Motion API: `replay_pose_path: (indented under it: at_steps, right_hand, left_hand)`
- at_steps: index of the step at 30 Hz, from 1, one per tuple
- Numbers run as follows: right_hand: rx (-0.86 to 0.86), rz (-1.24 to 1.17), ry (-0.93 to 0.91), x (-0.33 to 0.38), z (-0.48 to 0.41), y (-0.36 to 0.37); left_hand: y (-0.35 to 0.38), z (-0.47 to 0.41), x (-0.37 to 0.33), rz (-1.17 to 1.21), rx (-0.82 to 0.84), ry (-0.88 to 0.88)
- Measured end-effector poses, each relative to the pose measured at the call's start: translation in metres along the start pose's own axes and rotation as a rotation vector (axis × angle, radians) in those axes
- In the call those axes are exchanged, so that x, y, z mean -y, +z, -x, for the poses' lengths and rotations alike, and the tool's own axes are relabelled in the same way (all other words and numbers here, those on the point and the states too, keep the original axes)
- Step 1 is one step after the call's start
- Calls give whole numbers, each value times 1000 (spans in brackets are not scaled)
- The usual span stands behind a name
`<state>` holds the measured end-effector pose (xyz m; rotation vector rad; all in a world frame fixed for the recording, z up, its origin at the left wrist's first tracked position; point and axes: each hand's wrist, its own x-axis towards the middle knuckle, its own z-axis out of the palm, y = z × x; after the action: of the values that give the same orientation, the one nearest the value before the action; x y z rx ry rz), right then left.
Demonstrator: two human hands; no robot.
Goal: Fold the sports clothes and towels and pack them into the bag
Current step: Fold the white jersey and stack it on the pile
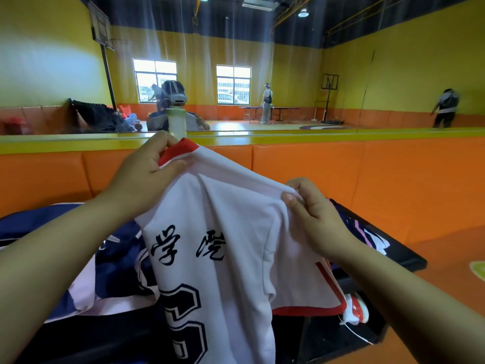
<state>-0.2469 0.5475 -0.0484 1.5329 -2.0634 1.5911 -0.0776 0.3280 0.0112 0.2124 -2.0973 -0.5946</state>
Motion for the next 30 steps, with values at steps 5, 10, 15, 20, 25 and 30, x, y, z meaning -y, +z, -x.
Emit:
replay_pose_path:
  at_steps: [5, 10, 15, 20, 25, 30]
  right_hand:
    - [120, 125, 90, 11, 2, -35]
    - [210, 411, 192, 16, 10, -78]
    - [-234, 366, 222, 21, 30, -108]
    - [-413, 341, 198, 23, 54, -136]
    - [-132, 392, 354, 48, 85, -183]
    - [-101, 332, 456, 44, 111, -209]
  left_hand:
    - [6, -8, -18, -122, -11, 71]
    - [25, -17, -37, -78, 87, 130]
    - [49, -34, -56, 149, 74, 184]
    - [83, -51, -82, 303, 62, 131]
    - [110, -54, -99, 449, 210, 95]
    - [134, -46, -105, 790, 616, -52]
